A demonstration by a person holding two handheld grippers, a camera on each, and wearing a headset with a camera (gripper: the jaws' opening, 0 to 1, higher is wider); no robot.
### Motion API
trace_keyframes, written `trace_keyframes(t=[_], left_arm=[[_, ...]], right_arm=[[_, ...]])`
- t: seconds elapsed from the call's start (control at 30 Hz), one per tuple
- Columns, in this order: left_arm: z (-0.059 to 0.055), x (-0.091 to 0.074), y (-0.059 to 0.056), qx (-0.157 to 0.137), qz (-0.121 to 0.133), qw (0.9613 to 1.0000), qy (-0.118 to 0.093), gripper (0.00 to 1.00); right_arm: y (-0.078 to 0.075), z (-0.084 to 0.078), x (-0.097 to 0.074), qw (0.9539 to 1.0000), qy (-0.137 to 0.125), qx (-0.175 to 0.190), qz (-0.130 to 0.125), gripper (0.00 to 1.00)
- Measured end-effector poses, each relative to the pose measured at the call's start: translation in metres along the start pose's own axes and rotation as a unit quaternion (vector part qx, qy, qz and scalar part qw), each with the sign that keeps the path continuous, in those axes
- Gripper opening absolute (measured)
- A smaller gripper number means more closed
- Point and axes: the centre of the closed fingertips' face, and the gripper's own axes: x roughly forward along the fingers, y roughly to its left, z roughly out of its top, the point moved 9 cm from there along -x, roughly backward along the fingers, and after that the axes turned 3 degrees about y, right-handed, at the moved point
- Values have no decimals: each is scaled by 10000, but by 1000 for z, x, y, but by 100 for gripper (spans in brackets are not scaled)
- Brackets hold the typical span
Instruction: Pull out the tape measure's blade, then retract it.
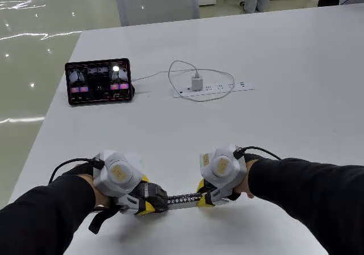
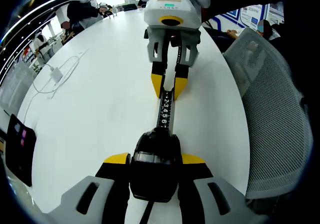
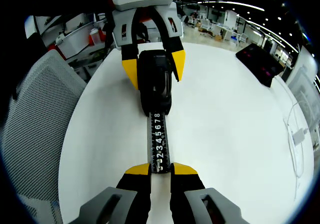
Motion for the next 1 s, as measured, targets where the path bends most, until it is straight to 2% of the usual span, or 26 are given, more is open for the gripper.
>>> trace_keyframes(t=[1.0], left_arm=[[0,0,0,-15,16,10000,-9,31]], right_arm=[[-1,-14,-7,10000,42,59,2,10]])
